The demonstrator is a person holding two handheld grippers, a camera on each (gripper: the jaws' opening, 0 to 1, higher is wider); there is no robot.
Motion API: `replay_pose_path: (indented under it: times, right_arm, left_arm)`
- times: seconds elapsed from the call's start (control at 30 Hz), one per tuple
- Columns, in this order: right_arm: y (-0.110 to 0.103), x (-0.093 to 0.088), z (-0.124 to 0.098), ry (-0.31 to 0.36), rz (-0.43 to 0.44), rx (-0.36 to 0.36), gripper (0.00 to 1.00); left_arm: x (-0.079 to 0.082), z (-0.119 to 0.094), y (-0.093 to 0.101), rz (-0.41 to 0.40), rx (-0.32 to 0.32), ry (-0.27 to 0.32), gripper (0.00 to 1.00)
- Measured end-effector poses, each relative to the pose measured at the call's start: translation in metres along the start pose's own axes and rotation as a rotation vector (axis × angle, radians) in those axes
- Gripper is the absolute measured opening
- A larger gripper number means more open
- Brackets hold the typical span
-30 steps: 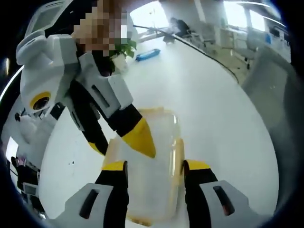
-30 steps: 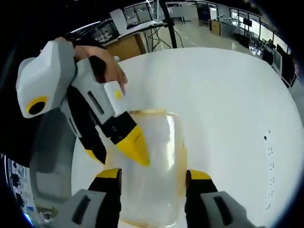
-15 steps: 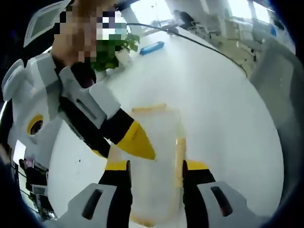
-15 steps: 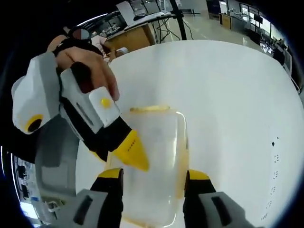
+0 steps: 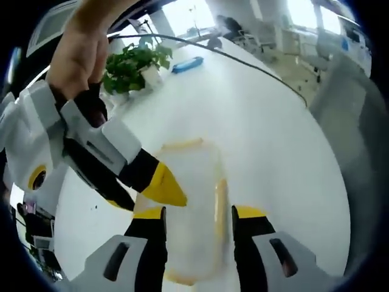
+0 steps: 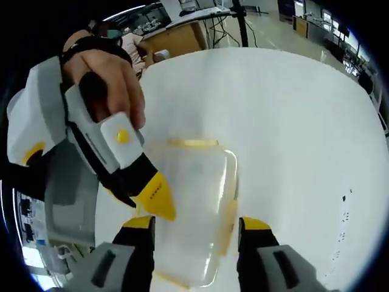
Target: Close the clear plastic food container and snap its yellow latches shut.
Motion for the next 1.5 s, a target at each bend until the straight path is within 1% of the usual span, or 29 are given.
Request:
replay_pose_path:
  times: [0.07,0.1,0.17,0.23,0.27,0.33,0.37,0.47,0.53,0.57,0.6,0.67,0.73,0.77,0.83,0.9,0.97,1.03,1.07,1.17,1.23,1.27,1.37,1.43,1.47,1.5]
  right_arm:
    - [0.001,-0.001,-0.003,0.01,0.015,-0.001,0.53]
    - [0.001,0.001,-0.004,0.028,0.034,-0.002,0.53]
    - [-0.002,0.003,-0.007,0.041,0.032,0.001,0.52]
    - [-0.004,0.003,-0.008,0.039,0.026,-0.004,0.51]
    - [-0.005,0.002,-0.008,0.039,0.025,-0.007,0.51]
    - [-0.007,0.003,-0.01,0.041,0.028,-0.017,0.5]
    - [-0.008,0.004,-0.01,0.042,0.031,-0.022,0.5]
    - [-0.013,0.004,-0.013,0.066,0.033,-0.044,0.48]
    - [-0.018,0.003,-0.013,0.074,0.036,-0.053,0.47]
    - [-0.02,0.004,-0.013,0.077,0.035,-0.064,0.47]
    - [-0.023,0.003,-0.013,0.077,0.031,-0.075,0.47]
    - [-0.026,0.002,-0.015,0.075,0.026,-0.108,0.47]
    - [-0.029,0.001,-0.016,0.077,0.016,-0.133,0.47]
    - [-0.03,0.0,-0.018,0.082,0.016,-0.157,0.47]
    - [-0.034,-0.002,-0.022,0.094,0.017,-0.193,0.47]
    - [-0.038,-0.003,-0.026,0.115,0.024,-0.221,0.48]
    - [-0.043,-0.005,-0.029,0.112,0.024,-0.26,0.48]
    - [-0.049,-0.006,-0.03,0.096,0.016,-0.294,0.49]
    - [-0.053,-0.006,-0.029,0.097,0.022,-0.288,0.49]
    - [-0.057,-0.005,-0.024,0.109,0.037,-0.282,0.49]
    - [-0.056,-0.005,-0.022,0.119,0.041,-0.28,0.49]
    - [-0.055,-0.005,-0.021,0.125,0.058,-0.28,0.49]
    - [-0.051,-0.006,-0.02,0.126,0.079,-0.29,0.48]
    - [-0.052,-0.006,-0.021,0.128,0.097,-0.304,0.48]
    - [-0.052,-0.005,-0.022,0.135,0.129,-0.317,0.48]
    - [-0.051,-0.006,-0.023,0.138,0.165,-0.348,0.48]
  left_arm:
    - [-0.002,0.0,0.001,0.011,-0.002,-0.016,0.45]
    - [-0.003,0.001,0.001,0.01,-0.007,-0.023,0.46]
    - [-0.004,0.0,0.002,0.003,-0.019,-0.031,0.46]
    - [-0.005,-0.002,0.002,0.007,-0.022,-0.04,0.45]
    - [-0.005,-0.003,0.001,0.006,-0.025,-0.041,0.45]
    - [-0.003,-0.005,-0.001,-0.032,-0.043,-0.019,0.47]
    - [-0.002,-0.007,-0.003,-0.031,-0.05,-0.018,0.48]
    - [-0.003,-0.008,-0.007,-0.028,-0.068,-0.025,0.46]
    - [-0.004,-0.01,-0.01,-0.034,-0.082,-0.033,0.42]
    - [-0.004,-0.01,-0.011,-0.042,-0.091,-0.031,0.4]
    - [-0.004,-0.011,-0.013,-0.053,-0.106,-0.025,0.4]
    - [-0.005,-0.013,-0.015,-0.091,-0.133,-0.034,0.43]
    - [-0.007,-0.013,-0.017,-0.106,-0.158,-0.05,0.43]
    - [-0.009,-0.013,-0.017,-0.117,-0.185,-0.074,0.43]
    - [-0.011,-0.013,-0.022,-0.096,-0.189,-0.091,0.44]
    - [-0.013,-0.013,-0.028,-0.111,-0.207,-0.107,0.45]
    - [-0.013,-0.012,-0.037,-0.136,-0.211,-0.095,0.46]
    - [-0.012,-0.011,-0.043,-0.183,-0.227,-0.08,0.47]
    - [-0.012,-0.009,-0.048,-0.195,-0.234,-0.075,0.49]
    - [-0.012,-0.006,-0.054,-0.197,-0.233,-0.08,0.49]
    - [-0.011,-0.006,-0.055,-0.191,-0.215,-0.084,0.49]
    - [-0.013,-0.007,-0.056,-0.192,-0.205,-0.104,0.49]
    - [-0.014,-0.007,-0.055,-0.21,-0.201,-0.103,0.49]
    - [-0.016,-0.008,-0.055,-0.218,-0.168,-0.135,0.51]
    - [-0.018,-0.009,-0.056,-0.244,-0.134,-0.148,0.52]
    - [-0.02,-0.01,-0.057,-0.268,-0.109,-0.149,0.52]
Point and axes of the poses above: the point that each gripper's makers call its tool centre point, and the gripper's own axes: z roughly forward along the fingers, y roughly to its right, x roughly out of its top, the point moved 8 cm from there along -z, roughly backward along the fingers, and after that the axes turned 4 degrees about -x, right-handed, at the moved point
